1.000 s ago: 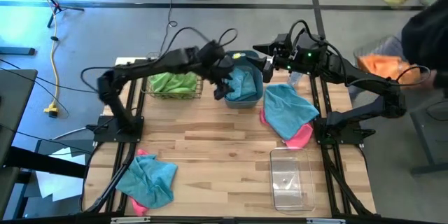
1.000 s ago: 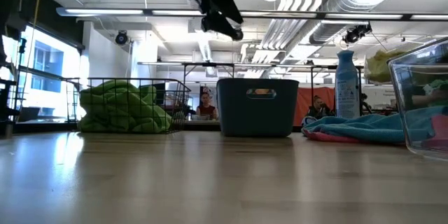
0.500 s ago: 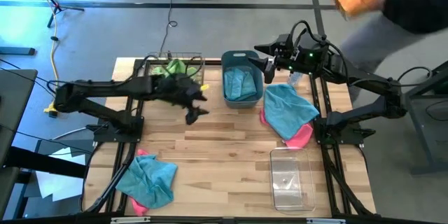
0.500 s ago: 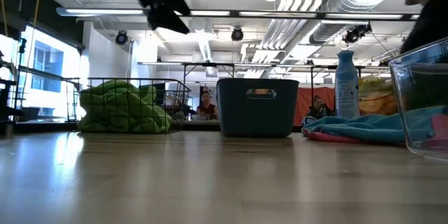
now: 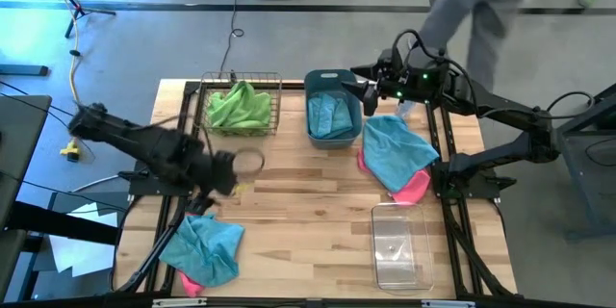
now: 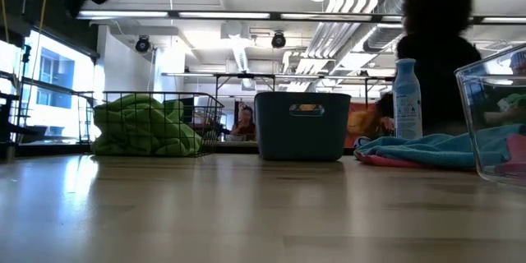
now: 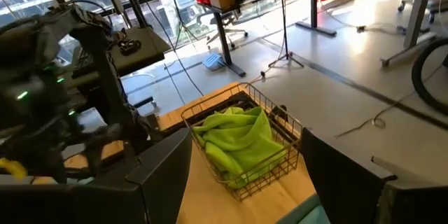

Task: Sort microfiber towel by color & place in baskets
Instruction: Put the bottom blue microfiber cloth into the blue bin

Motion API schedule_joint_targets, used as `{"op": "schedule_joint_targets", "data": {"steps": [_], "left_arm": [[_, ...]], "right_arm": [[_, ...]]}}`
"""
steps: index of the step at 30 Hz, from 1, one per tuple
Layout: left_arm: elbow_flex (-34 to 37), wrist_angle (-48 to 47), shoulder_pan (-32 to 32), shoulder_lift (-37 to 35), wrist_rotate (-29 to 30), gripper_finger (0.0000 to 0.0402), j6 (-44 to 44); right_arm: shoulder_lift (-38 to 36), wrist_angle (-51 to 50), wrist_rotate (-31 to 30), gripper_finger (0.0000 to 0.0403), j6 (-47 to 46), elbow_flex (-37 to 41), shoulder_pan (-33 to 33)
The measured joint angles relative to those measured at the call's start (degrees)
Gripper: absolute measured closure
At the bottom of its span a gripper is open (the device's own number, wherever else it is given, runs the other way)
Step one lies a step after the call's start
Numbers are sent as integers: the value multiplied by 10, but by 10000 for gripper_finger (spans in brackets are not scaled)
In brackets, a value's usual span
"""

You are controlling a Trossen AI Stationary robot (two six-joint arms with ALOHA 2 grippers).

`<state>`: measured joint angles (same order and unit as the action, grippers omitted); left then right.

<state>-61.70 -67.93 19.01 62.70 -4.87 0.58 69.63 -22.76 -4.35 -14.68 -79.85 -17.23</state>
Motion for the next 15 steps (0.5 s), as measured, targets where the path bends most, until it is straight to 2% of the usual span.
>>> {"op": "schedule_joint_targets", "data": {"steps": [7, 11, 15], "left_arm": [[1, 26, 180, 41, 13, 149, 36], [1, 64, 261, 87, 14, 163, 110], [1, 93, 313, 148, 14, 170, 211]], "right_arm": [[1, -36, 0, 137, -34, 0, 0], [1, -65, 0, 137, -39, 0, 0], [1, -95, 0, 137, -30, 0, 0]]}}
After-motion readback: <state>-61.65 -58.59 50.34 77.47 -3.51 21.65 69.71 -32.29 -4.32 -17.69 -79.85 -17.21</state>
